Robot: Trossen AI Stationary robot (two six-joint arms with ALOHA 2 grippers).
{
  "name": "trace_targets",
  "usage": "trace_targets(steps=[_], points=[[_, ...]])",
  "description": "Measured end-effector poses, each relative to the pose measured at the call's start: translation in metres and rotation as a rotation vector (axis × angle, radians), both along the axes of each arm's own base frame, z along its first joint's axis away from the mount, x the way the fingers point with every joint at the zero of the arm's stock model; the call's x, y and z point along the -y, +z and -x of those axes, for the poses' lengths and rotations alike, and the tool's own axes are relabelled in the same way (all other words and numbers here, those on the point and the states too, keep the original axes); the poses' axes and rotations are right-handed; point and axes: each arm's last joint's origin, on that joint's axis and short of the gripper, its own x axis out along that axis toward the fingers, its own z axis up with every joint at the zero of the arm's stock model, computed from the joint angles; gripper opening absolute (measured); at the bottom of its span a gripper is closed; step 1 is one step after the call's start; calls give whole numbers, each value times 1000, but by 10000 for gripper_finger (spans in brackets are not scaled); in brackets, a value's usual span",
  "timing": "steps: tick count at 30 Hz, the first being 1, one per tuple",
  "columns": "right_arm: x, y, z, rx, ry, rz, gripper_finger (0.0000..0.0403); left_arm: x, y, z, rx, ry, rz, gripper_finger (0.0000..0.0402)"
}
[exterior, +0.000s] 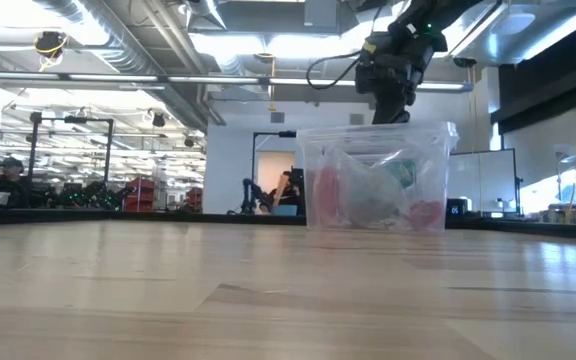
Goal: Roll bandage
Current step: Close the transparent bin
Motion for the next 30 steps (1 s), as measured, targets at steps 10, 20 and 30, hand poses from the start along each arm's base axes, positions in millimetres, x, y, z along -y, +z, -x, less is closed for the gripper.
trace_targets(steps=[10,20,30], points=[[-4,12,1,36,-12,-123,56,0,0,0,-9,-3,-12,218],[-5,-3,2,-48,-36,-73,56,0,0,0,-10,-3,-13,218],[-4,-17,0,-7,-14,-50,56,0,0,0,-14,-5,-18,218]])
